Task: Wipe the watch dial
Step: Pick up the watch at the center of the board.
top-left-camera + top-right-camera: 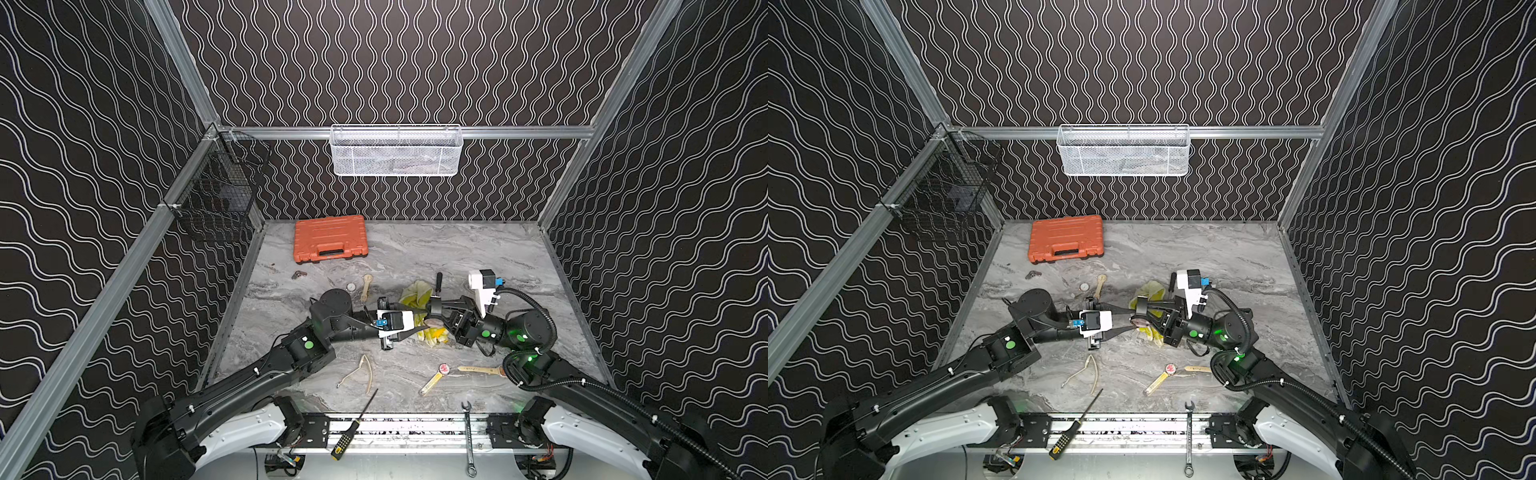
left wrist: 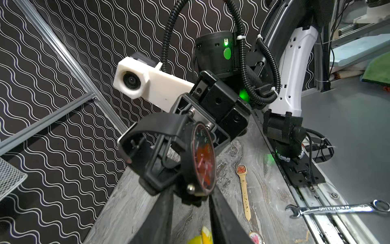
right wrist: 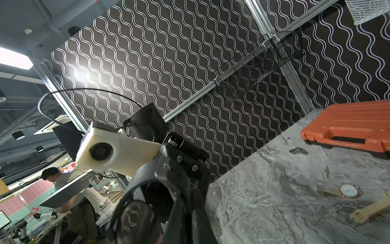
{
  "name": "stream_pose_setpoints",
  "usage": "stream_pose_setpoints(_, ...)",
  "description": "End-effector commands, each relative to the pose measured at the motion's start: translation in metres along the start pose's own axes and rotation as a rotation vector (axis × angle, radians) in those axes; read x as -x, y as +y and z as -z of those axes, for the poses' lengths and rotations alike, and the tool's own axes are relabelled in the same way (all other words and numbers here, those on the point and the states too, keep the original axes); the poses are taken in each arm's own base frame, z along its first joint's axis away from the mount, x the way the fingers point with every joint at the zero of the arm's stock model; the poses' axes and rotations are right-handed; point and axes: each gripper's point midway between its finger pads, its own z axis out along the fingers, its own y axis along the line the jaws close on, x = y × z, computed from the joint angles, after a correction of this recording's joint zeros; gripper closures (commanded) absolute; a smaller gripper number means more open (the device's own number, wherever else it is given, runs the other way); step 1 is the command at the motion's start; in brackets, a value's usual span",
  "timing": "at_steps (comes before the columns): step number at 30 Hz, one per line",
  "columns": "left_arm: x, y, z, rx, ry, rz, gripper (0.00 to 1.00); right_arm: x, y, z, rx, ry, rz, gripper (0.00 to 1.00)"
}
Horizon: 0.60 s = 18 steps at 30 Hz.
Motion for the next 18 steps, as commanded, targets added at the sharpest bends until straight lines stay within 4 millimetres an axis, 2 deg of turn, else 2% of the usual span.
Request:
stream_pose_setpoints(1, 0.029, -0.03, -0.001, -0.169, -0.154, -0.045, 0.67, -0.045, 0.001, 0.001, 0.042, 0.194, -0.107, 1.0)
stream_pose_setpoints(5, 0.03, -0.034, 0.005, -0.148, -0.181, -0.109, 0.66, -0.046, 0.005, -0.001, 0.058, 0.223, -0.096, 1.0)
stream_pose_setpoints(11, 0.031, -0.038, 0.008, -0.157, -0.179, -0.156, 0.65, -0.053, 0.022, -0.004, 0.187, 0.297, -0.121, 1.0)
stream_pose_setpoints(18, 0.029, -0.045, 0.018, -0.149, -0.175, -0.206, 0.63, -0.056, 0.024, -0.004, 0.18, 0.343, -0.069, 1.0)
